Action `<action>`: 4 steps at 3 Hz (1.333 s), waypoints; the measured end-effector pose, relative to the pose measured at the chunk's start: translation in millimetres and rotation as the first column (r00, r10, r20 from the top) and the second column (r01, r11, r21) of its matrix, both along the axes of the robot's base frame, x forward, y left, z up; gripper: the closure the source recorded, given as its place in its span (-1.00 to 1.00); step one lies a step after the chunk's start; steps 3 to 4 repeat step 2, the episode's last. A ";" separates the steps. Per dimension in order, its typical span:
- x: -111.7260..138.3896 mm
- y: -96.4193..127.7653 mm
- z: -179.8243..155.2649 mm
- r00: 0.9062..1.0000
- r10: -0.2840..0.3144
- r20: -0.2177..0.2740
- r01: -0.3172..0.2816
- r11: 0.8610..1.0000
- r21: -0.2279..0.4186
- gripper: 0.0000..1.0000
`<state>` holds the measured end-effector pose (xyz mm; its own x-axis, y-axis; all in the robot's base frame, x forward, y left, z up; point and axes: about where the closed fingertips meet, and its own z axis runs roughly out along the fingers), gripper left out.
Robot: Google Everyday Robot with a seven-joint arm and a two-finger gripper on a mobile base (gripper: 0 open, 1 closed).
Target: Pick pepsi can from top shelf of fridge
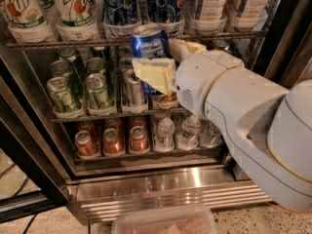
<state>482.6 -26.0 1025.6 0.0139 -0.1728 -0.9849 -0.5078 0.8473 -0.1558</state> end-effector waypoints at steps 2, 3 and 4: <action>-8.9 -17.8 -6.2 0.999 -0.020 -0.041 0.020 1.000 0.005 1.00; -8.9 -17.8 -6.2 0.999 -0.020 -0.041 0.020 1.000 0.005 1.00; -8.9 -17.8 -6.2 0.999 -0.020 -0.041 0.020 1.000 0.005 1.00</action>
Offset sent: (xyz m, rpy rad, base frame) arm -0.0080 -0.0124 -0.0065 -0.0005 0.0340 -0.0114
